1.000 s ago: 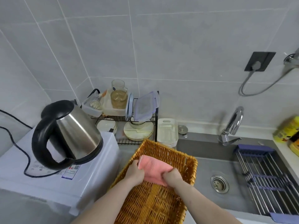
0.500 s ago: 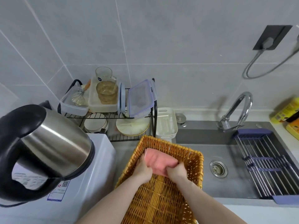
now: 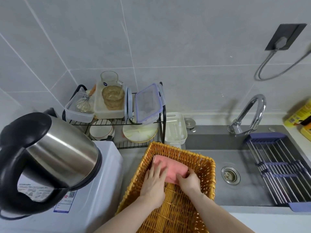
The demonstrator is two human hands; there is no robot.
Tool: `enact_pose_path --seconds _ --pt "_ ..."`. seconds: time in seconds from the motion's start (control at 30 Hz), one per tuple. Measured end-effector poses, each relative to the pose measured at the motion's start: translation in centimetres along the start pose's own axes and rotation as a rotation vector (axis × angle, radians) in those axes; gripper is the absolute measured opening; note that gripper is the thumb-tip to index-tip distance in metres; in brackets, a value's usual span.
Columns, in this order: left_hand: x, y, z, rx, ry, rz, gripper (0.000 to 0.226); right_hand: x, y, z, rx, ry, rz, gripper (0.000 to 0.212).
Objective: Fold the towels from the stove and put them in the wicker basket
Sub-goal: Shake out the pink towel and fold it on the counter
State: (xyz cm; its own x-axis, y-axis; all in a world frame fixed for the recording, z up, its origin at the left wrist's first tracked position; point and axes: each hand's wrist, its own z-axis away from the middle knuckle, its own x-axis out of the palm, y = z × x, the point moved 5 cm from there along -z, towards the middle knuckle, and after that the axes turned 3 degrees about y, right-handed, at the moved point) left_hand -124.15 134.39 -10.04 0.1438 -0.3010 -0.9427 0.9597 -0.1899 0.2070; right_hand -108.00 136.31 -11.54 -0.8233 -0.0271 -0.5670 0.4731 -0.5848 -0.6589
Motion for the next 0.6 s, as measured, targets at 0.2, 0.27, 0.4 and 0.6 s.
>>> enact_pose_path --seconds 0.2,0.27,0.4,0.6 --pt "0.9 -1.0 -0.6 0.021 -0.144 -0.085 0.108 0.4 -0.6 2.6 -0.444 0.144 0.423 0.062" --pt "0.8 -1.1 -0.7 0.028 -0.149 -0.106 0.109 0.6 -0.6 3.4 -0.513 0.108 0.575 0.063" --pt "0.8 -1.0 -1.0 0.014 -0.177 -0.123 0.116 1.8 0.3 3.3 -0.451 -0.094 0.732 0.077" --pt "1.9 -1.5 -1.3 -0.007 -0.235 -0.151 0.124 2.5 0.6 2.5 -0.388 -0.204 0.776 0.085"
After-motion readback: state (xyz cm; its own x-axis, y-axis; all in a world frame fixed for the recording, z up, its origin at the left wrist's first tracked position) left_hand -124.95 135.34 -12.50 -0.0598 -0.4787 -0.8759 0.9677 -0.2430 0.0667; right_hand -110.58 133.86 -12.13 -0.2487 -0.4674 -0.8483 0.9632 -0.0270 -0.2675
